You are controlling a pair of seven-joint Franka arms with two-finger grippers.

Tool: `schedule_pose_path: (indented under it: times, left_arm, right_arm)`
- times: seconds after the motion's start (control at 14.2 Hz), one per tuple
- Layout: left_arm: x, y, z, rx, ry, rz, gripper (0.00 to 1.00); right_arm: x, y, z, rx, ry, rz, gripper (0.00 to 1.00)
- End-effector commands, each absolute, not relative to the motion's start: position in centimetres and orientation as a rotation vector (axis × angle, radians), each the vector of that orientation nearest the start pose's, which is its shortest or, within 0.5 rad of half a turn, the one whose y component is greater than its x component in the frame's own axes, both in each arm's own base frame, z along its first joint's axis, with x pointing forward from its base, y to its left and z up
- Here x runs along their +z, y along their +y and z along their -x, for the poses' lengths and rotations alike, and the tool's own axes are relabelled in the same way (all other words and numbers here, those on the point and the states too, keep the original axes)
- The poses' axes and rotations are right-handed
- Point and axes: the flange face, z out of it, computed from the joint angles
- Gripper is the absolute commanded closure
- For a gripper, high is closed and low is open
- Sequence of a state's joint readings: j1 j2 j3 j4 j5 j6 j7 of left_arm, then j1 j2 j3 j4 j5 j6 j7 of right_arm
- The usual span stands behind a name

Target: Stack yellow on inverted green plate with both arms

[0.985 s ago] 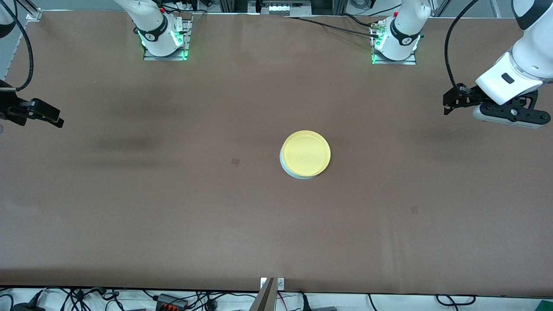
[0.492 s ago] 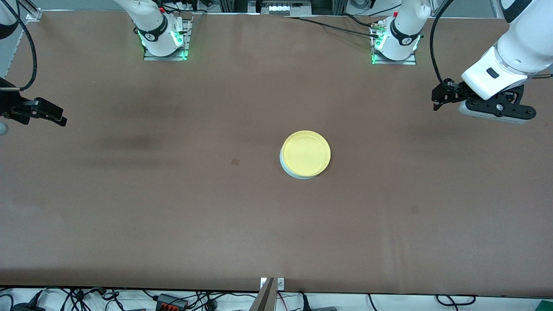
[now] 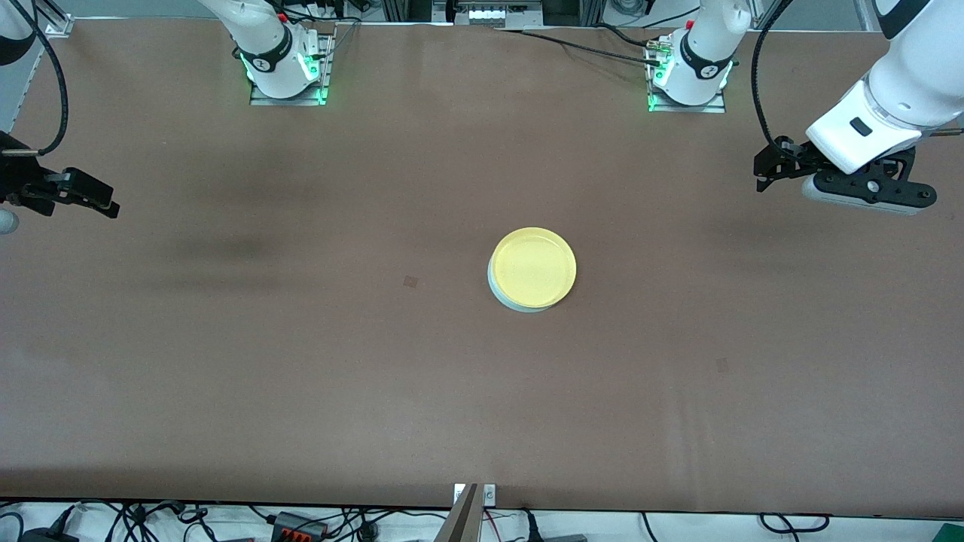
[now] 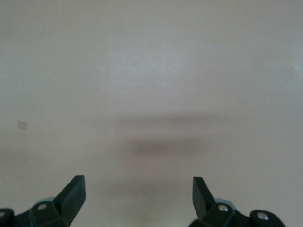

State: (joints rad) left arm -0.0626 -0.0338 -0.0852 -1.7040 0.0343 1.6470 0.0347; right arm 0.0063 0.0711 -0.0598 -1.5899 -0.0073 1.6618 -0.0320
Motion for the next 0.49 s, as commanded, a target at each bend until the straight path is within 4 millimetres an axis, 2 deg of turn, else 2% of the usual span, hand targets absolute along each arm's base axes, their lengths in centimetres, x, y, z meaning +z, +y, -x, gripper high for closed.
schedule_pose_path:
  times: [0.0, 0.42]
  left_arm:
    - [59.86, -7.91, -54.26, 0.014, 0.277, 3.072, 0.00]
    - [59.46, -7.61, -54.58, 0.028, 0.270, 3.075, 0.00]
  right_arm:
    - [58.12, -2.86, -57.46, 0.001, 0.009, 3.164, 0.00]
    - [57.77, -3.18, -57.41, 0.011, 0.019, 3.161, 0.00]
